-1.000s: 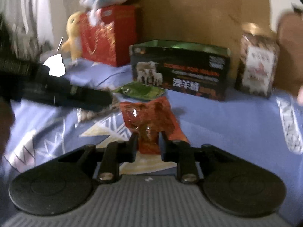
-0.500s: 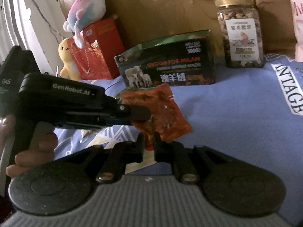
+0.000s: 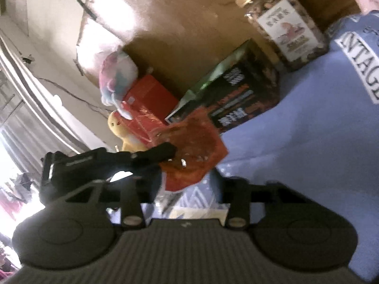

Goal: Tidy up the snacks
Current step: 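Carry the red packet behind the black tin box and release, then grasp the leafy green packet beside the tin box with the left gripper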

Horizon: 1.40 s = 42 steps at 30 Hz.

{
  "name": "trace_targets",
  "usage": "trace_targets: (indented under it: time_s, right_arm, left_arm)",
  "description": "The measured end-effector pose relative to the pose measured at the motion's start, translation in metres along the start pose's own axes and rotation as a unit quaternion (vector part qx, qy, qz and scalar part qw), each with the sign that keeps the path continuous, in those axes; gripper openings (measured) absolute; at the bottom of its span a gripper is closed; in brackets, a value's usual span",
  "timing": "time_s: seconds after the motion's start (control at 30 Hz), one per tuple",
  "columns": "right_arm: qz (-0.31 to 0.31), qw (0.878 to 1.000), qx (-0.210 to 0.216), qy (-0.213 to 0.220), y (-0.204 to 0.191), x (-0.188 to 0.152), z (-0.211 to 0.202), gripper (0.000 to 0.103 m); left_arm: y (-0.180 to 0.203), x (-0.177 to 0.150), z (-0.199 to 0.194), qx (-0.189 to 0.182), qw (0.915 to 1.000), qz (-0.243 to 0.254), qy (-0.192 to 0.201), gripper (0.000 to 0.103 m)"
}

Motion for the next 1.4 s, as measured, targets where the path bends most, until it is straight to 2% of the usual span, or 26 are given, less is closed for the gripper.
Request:
trace_targets:
  time_s: [0.1,0.23,0.27,0.3,0.33,0.37,0.4,0.43,0.5,0.6,0.7,0.83,0.93,1.03,1.13,1.2,1.3,1.4]
  right_arm:
    - [-0.046,0.998,-0.022,0.033,-0.023,0.013,-0.004,0.036]
    - [-0.117,0.988,-0.064,0.077,-0.057,0.055,0.017,0.037]
    - [-0.127,0.985,-0.078,0.088,-0.063,0.066,0.026,0.04]
    - [-0.136,0.982,-0.088,0.098,-0.065,0.076,0.038,0.043]
    - [-0.156,0.976,-0.105,0.11,-0.066,0.084,0.052,0.05]
    - [-0.181,0.967,-0.138,0.118,-0.066,0.089,0.065,0.05]
    - [-0.192,0.958,-0.177,0.121,-0.061,0.091,0.074,0.051]
    - [-0.187,0.955,-0.199,0.119,-0.056,0.089,0.078,0.051]
    - [-0.169,0.963,-0.168,0.127,-0.047,0.079,0.068,0.05]
    - [-0.178,0.955,-0.183,0.152,-0.043,0.061,0.053,0.051]
    - [-0.158,0.967,-0.158,0.121,-0.041,0.049,0.047,0.051]
    - [-0.131,0.982,-0.129,0.052,-0.036,0.029,0.056,0.051]
    - [-0.125,0.985,-0.123,0.001,-0.039,0.017,0.074,0.051]
    - [-0.141,0.981,-0.129,-0.019,-0.048,0.013,0.088,0.05]
    - [-0.139,0.981,-0.131,-0.035,-0.054,0.015,0.1,0.05]
    - [-0.115,0.984,-0.129,-0.049,-0.049,0.017,0.108,0.049]
    - [-0.089,0.988,-0.118,-0.043,-0.04,0.015,0.111,0.048]
    - [-0.067,0.991,-0.102,-0.045,-0.034,0.018,0.109,0.047]
  left_arm:
    - [0.013,0.022,0.001,-0.008,0.9996,0.025,0.01,0.011]
    - [0.027,0.07,0.015,0.017,0.9968,0.07,0.033,0.014]
    - [0.026,0.083,0.023,0.041,0.9947,0.084,0.042,0.021]
    - [0.022,0.092,0.032,0.072,0.9919,0.096,0.043,0.034]
    - [0.017,0.099,0.041,0.109,0.9875,0.105,0.044,0.036]
    - [0.012,0.103,0.048,0.148,0.9809,0.117,0.047,0.035]
    - [0.009,0.103,0.051,0.164,0.9772,0.127,0.046,0.035]
    - [0.007,0.1,0.05,0.162,0.9769,0.133,0.043,0.035]
    - [0.007,0.09,0.04,0.144,0.9785,0.139,0.049,0.035]
    - [0.006,0.076,0.017,0.138,0.9793,0.133,0.065,0.035]
    - [0.002,0.062,-0.017,0.14,0.9799,0.114,0.085,0.035]
    - [-0.009,0.048,-0.058,0.182,0.9725,0.098,0.108,0.035]
    - [-0.023,0.033,-0.078,0.214,0.966,0.091,0.113,0.035]
    - [-0.04,0.028,-0.082,0.214,0.9686,0.063,0.11,0.035]
    - [-0.051,0.032,-0.062,0.186,0.9792,0.046,0.067,0.035]
    - [-0.055,0.037,-0.045,0.194,0.979,0.048,0.04,0.035]
    - [-0.066,0.043,-0.018,0.193,0.9803,0.039,-0.014,0.033]
    - [-0.067,0.044,-0.008,0.165,0.9858,0.015,-0.025,0.034]
Point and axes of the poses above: each gripper's, at about its wrist camera, not at the fingertips, and z roughly the way its jaws point, y to its right, x to its top, the point moved 3 cm from there along z, roughly the way its jaws point, and after that the axes turned 13 degrees about -x, right-handed, at the moved point
